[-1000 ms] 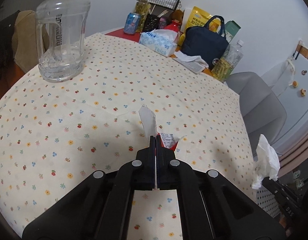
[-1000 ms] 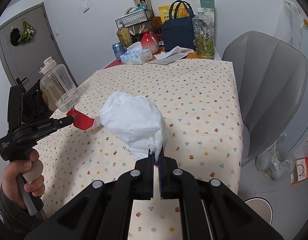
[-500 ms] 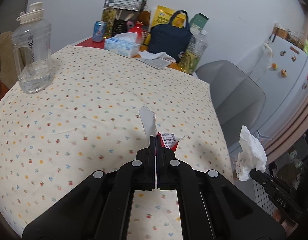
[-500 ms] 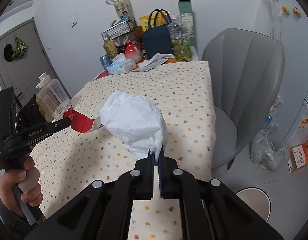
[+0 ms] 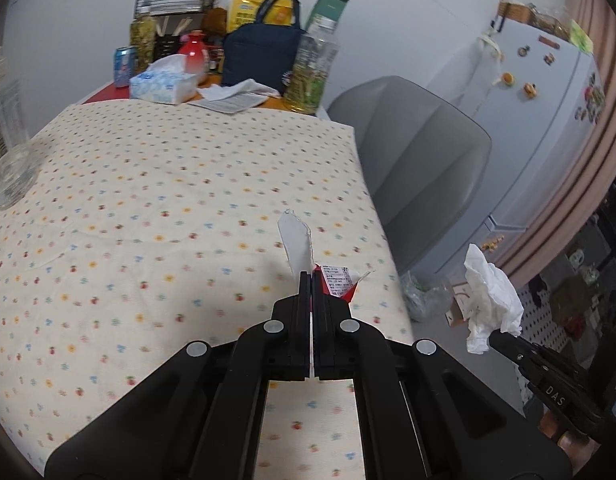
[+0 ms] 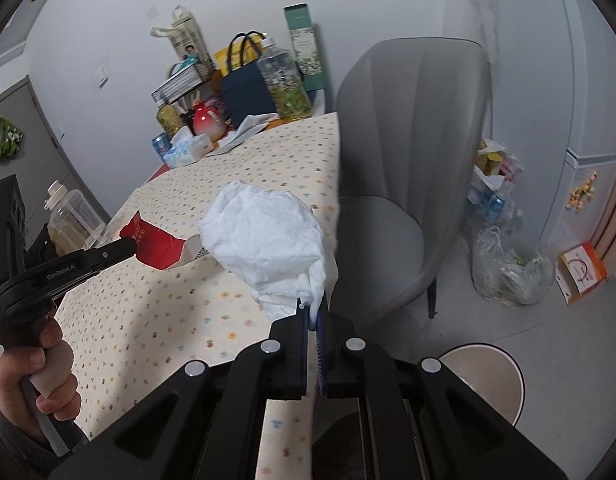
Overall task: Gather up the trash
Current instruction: 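Carry the tissue and scrap over the beige bin with both grippers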
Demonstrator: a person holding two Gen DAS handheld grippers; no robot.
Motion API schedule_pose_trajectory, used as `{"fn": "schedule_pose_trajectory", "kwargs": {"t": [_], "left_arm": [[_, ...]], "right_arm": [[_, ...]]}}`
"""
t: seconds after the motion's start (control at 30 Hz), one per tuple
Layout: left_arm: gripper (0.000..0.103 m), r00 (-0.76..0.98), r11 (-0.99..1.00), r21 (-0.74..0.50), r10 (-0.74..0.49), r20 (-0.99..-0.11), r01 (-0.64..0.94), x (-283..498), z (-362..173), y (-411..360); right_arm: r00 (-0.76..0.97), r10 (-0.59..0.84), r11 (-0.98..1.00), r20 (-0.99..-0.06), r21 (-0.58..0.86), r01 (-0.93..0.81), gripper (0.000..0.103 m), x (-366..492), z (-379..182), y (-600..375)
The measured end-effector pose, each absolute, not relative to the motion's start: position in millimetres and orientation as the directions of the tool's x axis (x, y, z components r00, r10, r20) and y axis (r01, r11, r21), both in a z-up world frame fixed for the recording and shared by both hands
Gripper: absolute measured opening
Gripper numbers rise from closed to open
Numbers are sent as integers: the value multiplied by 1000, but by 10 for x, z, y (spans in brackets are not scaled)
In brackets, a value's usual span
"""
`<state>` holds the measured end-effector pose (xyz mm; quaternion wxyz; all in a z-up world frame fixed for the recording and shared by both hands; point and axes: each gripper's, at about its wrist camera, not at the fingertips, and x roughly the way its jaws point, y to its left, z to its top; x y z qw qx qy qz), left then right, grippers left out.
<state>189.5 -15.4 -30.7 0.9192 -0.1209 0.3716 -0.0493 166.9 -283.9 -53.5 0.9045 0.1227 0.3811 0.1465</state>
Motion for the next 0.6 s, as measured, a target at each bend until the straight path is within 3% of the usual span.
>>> {"fn": "schedule_pose_trajectory", "kwargs": {"t": [0.6], "left_arm": [[2,596,957,-166,-280,-753,240,2230,-657,-1763]], "right_arm": [[650,270,907,-711,414,76,5,1507,-1295,-4141]]}}
